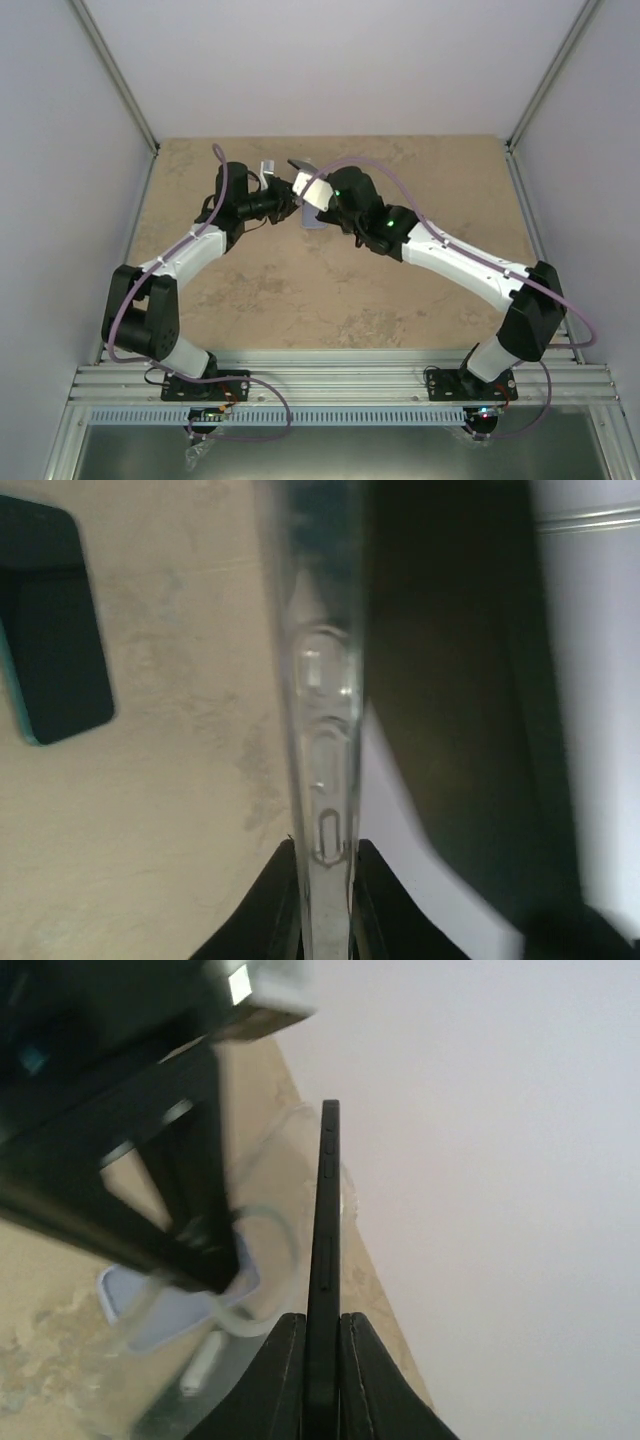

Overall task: Take the phone out of the phone case
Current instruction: Remove the phone case from the phone.

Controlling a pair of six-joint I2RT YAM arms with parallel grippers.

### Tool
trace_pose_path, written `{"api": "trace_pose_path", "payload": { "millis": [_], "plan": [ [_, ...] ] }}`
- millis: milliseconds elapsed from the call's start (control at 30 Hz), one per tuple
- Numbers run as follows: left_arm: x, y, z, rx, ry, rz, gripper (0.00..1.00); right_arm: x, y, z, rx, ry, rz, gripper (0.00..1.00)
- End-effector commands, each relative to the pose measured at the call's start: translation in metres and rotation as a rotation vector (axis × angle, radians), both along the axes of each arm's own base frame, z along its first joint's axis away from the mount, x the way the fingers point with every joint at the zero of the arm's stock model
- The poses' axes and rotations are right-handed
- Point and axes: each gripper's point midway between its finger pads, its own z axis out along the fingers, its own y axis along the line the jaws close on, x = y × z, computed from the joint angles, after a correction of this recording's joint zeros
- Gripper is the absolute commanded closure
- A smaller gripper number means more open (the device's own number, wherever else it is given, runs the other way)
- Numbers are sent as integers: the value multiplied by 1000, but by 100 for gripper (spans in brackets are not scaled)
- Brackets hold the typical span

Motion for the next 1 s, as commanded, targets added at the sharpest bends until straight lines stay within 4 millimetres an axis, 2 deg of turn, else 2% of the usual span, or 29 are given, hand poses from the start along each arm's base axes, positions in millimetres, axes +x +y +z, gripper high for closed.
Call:
{"api": "trace_pose_path", "payload": {
  "millis": [0, 300, 600, 833, 967],
  "plan": [
    [6, 10, -21, 113, -50, 21, 100, -7, 1, 77, 193, -59, 18, 99],
    [10, 20, -33, 175, -65, 48, 100, -13, -6, 100, 246, -35, 33, 99],
    [12, 27, -45, 238, -88, 55, 100, -14, -21, 119, 370, 90, 81, 99],
    [13, 30, -52, 293, -129, 31, 100, -2, -51, 124, 482, 195, 80, 100],
    [18, 31, -53, 353, -168, -14, 100, 13, -75, 113, 507, 233, 42, 99]
  ]
}}
